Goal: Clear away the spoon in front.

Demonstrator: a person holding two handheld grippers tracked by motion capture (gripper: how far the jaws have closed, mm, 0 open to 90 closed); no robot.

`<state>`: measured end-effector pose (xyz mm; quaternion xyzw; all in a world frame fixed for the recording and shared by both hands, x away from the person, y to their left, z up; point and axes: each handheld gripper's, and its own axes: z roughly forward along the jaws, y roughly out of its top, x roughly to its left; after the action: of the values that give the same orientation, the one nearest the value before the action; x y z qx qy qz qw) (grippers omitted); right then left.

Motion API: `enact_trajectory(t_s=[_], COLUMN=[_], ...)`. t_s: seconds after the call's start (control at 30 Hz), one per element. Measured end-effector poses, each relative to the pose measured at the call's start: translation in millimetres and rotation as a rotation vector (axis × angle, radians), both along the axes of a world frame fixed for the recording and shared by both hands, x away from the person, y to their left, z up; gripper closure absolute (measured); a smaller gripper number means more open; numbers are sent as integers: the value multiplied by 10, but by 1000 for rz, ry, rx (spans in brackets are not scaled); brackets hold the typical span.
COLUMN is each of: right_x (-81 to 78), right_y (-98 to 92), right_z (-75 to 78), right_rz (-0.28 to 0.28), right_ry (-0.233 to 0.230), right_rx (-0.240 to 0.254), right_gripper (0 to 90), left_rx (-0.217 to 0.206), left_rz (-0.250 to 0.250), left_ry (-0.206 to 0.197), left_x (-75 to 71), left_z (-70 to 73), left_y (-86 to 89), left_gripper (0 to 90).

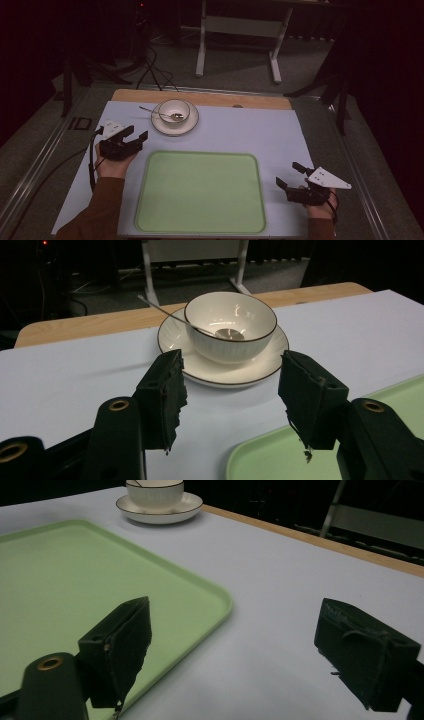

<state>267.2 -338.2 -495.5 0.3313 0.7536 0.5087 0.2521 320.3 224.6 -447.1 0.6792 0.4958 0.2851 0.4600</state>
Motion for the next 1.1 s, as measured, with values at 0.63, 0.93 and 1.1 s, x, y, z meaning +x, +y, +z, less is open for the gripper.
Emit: enact_trajectory(t_s=[0.63, 0.93, 1.1], right_x=[4, 5, 5], right_y=[-5, -9, -9], right_z=[-2, -1, -1], right_rz=[1, 2, 1], right_ry=[3, 1, 2], right_rx=[1, 2, 1], right_gripper=[148, 148, 149], left_rx=[18, 26, 50], left_rz=[-44, -55, -69], left_ry=[-15, -13, -12], left_x=[239, 351, 393], left_z=[94, 92, 78], left_y=[-254, -378, -447], left_gripper=[435, 434, 434])
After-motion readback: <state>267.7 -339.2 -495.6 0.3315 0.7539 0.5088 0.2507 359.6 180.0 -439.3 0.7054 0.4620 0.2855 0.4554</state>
